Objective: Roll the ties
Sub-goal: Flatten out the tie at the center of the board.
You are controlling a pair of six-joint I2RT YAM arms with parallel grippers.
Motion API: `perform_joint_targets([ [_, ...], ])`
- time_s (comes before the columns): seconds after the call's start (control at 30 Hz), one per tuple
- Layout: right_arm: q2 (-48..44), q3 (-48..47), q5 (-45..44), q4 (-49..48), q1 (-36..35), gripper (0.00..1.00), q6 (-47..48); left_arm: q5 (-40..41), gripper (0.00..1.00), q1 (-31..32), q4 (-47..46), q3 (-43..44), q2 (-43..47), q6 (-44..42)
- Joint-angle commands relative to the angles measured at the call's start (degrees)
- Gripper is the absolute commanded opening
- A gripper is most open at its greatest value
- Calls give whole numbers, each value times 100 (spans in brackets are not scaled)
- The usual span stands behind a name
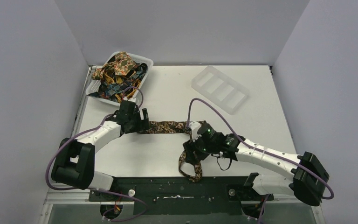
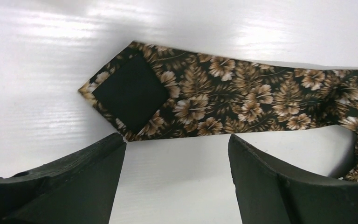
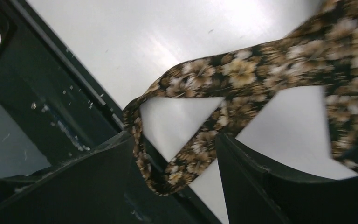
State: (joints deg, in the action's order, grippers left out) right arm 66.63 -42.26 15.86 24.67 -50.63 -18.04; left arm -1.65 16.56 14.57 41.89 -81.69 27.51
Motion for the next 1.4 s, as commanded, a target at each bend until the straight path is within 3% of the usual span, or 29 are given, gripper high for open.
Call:
perform_joint_targets([
  [0.0, 206, 234, -90, -1110, -827, 67, -663, -193, 79, 273, -445, 383, 141, -481],
  [0.3, 1331, 329, -434, -1575, -1562, 66, -350, -327, 80, 657, -692, 752, -684, -382],
  [0.43, 1560, 333, -549, -1503, -1663, 57, -241, -128, 80, 656, -718, 832, -997, -256],
  [0.5, 1598, 293, -631, -1405, -1713, 45, -173, -17, 80, 657, -679, 874, -1150, -261],
  [0.6, 1475, 256, -700, -1311, -1698, 14, -157, 410, 78, 616, -342, 936, -1365, -103],
  [0.67, 1129, 301, -925, -1231, -1533, 4, -253, 606, 70, 499, -171, 896, -1477, 152],
  [0.8, 36, 732, -720, -1013, 187, 0, -605, 744, 60, 235, 9, 657, -1580, 384],
  [1.0, -1645, 1006, 56, -864, 2615, 0, -229, 970, 57, 137, 246, 387, -1574, 443],
  [1.17, -1747, 543, -396, -179, 3882, 0, 2, 1137, 53, -18, 416, 108, -1298, 579],
  [1.37, -1718, 88, 24, -547, 4726, 0, -6, 1087, 52, -305, 538, -171, -970, 581],
])
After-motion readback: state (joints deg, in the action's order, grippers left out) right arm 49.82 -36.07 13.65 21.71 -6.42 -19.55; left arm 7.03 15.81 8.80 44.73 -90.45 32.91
